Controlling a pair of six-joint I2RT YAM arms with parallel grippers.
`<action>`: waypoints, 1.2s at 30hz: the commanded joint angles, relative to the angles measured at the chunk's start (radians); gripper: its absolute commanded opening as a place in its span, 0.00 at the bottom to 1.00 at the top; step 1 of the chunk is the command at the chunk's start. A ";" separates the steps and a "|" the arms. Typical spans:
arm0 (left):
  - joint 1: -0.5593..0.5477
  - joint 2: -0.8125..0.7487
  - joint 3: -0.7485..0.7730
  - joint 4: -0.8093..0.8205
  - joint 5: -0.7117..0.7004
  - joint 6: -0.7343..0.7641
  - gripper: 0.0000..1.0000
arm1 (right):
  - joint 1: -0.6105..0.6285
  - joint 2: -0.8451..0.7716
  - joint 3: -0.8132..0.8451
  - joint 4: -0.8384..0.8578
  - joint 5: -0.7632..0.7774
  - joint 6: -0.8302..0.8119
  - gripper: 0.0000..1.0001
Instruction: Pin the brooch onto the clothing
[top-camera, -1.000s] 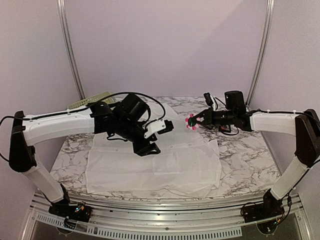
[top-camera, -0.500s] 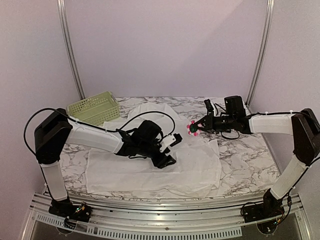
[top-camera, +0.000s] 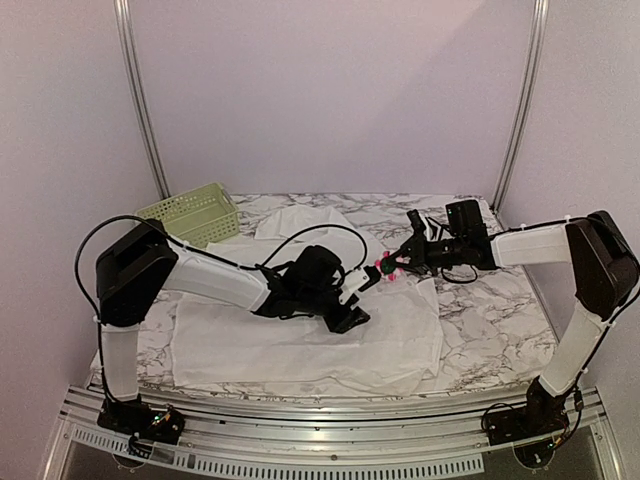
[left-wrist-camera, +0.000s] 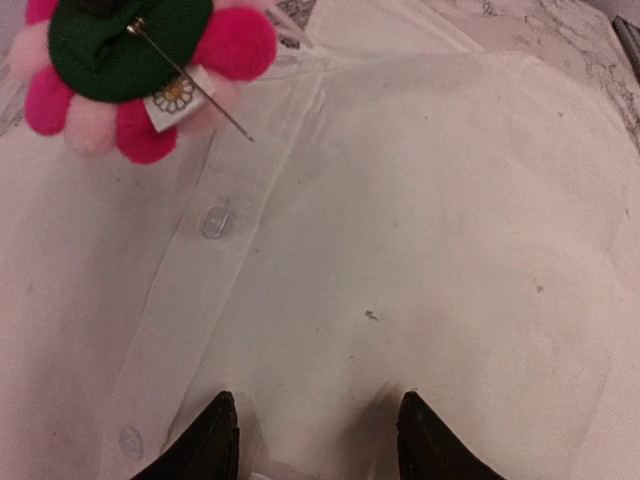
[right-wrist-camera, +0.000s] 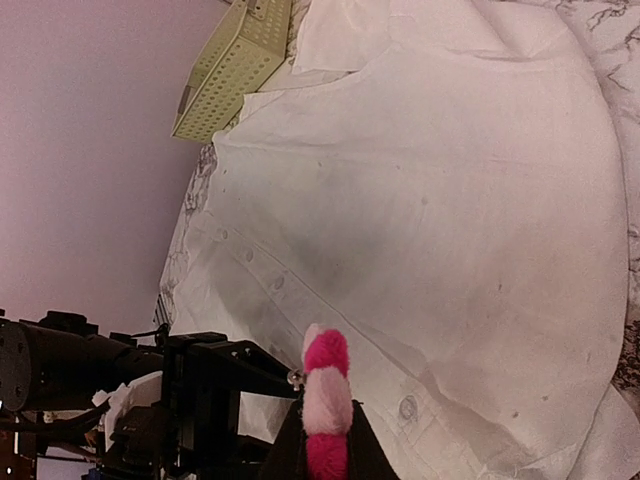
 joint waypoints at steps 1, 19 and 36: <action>-0.001 0.024 0.028 0.019 -0.006 0.037 0.50 | -0.002 0.014 -0.016 0.012 -0.026 -0.006 0.00; 0.014 0.002 0.112 -0.107 -0.005 0.116 0.40 | -0.002 0.037 -0.058 0.047 -0.039 0.011 0.00; 0.027 0.181 0.203 -0.237 0.078 0.064 0.80 | -0.031 -0.012 -0.086 0.032 -0.001 -0.007 0.00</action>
